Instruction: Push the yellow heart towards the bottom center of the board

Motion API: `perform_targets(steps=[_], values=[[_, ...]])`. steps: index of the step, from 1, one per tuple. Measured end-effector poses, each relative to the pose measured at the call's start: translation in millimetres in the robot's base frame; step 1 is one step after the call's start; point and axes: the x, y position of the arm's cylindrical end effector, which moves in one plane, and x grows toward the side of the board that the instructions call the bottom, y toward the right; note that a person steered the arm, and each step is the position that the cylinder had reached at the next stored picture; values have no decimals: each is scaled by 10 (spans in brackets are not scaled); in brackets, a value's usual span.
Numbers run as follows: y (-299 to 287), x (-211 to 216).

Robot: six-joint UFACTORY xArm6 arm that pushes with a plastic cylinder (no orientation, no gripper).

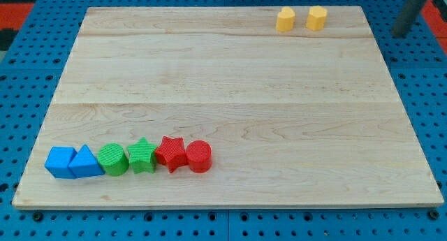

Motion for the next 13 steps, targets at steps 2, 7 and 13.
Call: perform_targets(steps=[2, 7, 13], values=[[-1369, -526], [-2696, -257], [-3203, -15]])
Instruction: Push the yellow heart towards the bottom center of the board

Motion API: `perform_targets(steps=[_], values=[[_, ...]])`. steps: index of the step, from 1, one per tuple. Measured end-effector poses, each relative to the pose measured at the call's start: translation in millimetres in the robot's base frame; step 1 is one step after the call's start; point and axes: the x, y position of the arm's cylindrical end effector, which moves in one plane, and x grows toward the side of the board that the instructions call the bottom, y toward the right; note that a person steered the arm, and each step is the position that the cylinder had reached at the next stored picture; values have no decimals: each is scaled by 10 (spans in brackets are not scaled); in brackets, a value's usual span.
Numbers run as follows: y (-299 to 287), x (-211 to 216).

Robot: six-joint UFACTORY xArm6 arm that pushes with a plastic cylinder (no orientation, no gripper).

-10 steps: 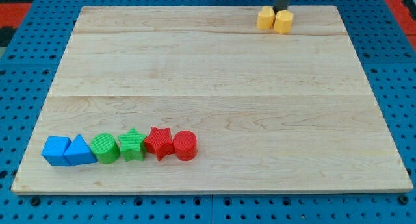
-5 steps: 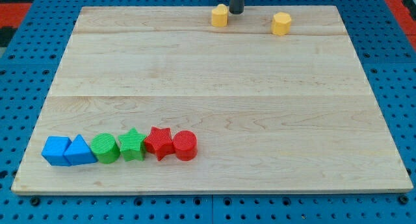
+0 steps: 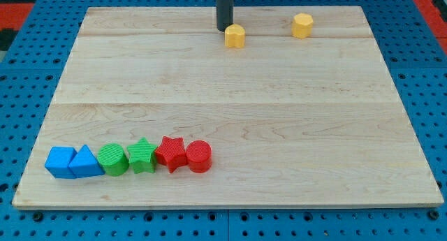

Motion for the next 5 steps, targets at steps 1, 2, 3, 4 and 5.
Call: perform_targets(steps=[1, 2, 3, 4, 5], values=[[43, 114], [48, 587], [132, 723], [380, 716], [422, 661]])
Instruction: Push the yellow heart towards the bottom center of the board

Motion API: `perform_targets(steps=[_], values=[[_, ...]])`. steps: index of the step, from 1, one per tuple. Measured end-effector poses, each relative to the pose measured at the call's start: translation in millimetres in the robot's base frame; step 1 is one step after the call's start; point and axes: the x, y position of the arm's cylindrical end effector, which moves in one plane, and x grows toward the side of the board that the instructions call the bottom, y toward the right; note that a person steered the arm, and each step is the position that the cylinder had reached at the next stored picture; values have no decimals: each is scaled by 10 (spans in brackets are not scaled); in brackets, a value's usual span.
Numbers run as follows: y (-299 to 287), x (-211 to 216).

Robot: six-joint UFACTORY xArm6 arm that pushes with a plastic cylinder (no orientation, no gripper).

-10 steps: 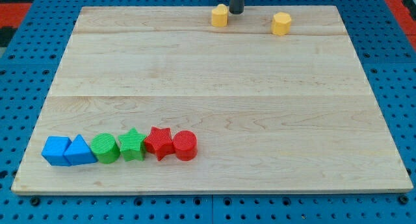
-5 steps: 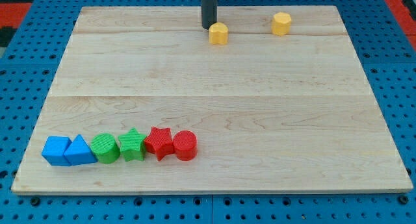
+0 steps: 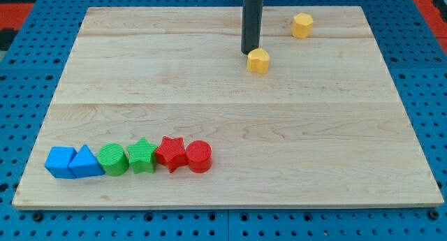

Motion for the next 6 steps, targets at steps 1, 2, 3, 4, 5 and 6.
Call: perform_targets(steps=[1, 2, 3, 4, 5, 6], values=[[48, 192], [94, 512], [187, 559], [358, 600], [449, 780], [246, 1008]])
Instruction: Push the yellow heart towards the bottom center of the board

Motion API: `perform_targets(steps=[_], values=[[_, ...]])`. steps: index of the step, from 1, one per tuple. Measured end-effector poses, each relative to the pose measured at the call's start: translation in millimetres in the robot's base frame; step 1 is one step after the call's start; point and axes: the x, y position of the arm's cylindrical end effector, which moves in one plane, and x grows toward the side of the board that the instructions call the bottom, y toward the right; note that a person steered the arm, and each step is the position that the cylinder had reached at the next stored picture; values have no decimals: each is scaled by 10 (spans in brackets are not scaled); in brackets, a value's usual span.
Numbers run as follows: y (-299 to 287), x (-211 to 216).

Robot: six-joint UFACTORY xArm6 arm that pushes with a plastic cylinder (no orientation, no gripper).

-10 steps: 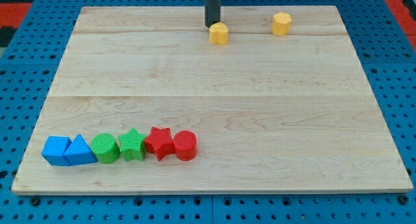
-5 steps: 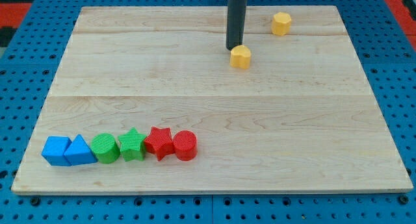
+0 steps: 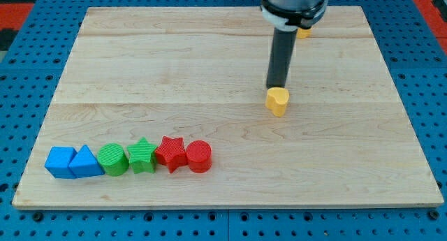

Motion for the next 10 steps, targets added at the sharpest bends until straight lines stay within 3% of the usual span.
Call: perform_targets(steps=[1, 2, 3, 5, 7, 10], values=[[-478, 137], [-403, 87], [-130, 70], [449, 485], [946, 514], [282, 869]])
